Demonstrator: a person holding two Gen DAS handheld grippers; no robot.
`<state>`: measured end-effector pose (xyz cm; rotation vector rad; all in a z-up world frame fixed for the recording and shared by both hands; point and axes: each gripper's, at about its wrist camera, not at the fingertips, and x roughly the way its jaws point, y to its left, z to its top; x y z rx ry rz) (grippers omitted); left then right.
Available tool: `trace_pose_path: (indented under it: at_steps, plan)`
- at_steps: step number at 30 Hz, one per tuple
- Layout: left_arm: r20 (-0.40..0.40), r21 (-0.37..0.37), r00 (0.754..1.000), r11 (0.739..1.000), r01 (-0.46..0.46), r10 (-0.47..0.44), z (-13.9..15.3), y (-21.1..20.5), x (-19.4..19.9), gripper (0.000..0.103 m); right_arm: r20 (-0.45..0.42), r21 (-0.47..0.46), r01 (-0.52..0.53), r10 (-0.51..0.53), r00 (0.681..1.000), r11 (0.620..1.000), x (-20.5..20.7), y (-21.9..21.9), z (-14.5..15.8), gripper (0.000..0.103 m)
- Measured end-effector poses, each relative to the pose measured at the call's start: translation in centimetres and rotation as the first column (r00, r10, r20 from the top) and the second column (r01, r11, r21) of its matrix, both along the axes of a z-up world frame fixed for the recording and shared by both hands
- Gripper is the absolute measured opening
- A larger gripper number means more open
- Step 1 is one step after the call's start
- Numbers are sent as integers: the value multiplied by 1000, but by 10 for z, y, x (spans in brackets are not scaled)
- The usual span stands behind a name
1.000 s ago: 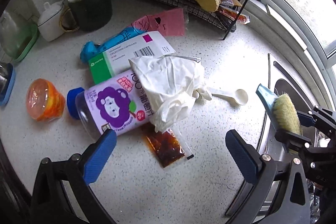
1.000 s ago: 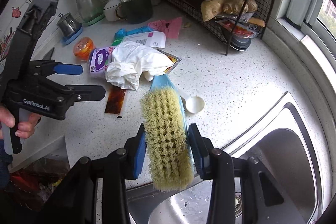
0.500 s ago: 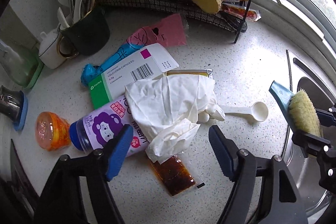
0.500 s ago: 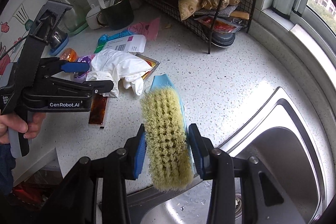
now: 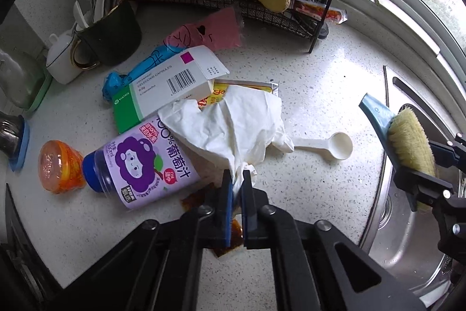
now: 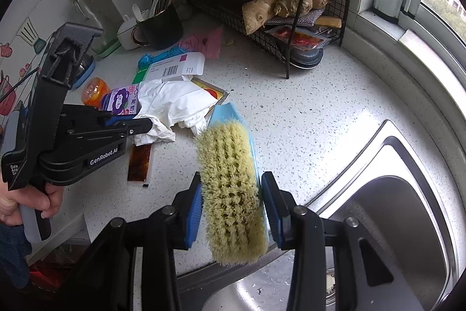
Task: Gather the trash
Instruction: 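Carry the gloves and brush down toward the cabinet bin with both tools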
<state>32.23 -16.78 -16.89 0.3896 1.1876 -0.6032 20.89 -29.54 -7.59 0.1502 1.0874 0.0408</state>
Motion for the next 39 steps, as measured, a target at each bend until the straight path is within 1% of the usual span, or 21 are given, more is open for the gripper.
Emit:
trace_pose_path:
  at_steps: [2, 4, 7, 10, 14, 18, 22, 26, 30, 35, 39]
  plan:
    - [13, -7, 999, 999, 33, -33, 10, 4, -12, 2, 3, 7, -3, 3, 1000, 1000, -2, 1, 3, 37]
    - [12, -34, 998, 998, 61, -61, 21, 10, -21, 2, 10, 13, -9, 9, 1000, 1000, -5, 3, 7, 37]
    - [20, -63, 996, 995, 83, -82, 38, 21, -33, 2, 23, 3, -9, 9, 1000, 1000, -12, 8, 13, 37]
    - [39, -81, 995, 992, 96, -93, 56, 34, -45, 2, 32, 22, -12, 11, 999, 1000, -21, 13, 21, 37]
    - [71, -106, 993, 989, 101, -93, 79, 51, -64, 2, 49, 0, -47, 47, 998, 999, -32, 31, 29, 37]
    - [110, -121, 990, 988, 99, -86, 101, 78, -88, 2, 55, 0, -66, 66, 996, 998, -43, 48, 34, 37]
    - [132, -133, 989, 987, 86, -69, 116, 106, -111, 2, 71, -15, -108, 109, 991, 994, -56, 73, 42, 36]
    - [137, -131, 990, 990, 53, -35, 124, 140, -135, 2, 88, -30, -162, 164, 983, 986, -72, 106, 49, 36]
    - [132, -130, 991, 991, 15, 2, 125, 177, -165, 2, 93, -28, -210, 212, 973, 977, -90, 141, 50, 36]
    - [115, -118, 993, 993, -27, 40, 119, 224, -206, 2, 94, -36, -273, 275, 957, 961, -114, 181, 47, 36]
    - [106, -98, 992, 994, -54, 65, 112, 262, -243, 2, 73, -35, -313, 315, 946, 949, -135, 211, 38, 36]
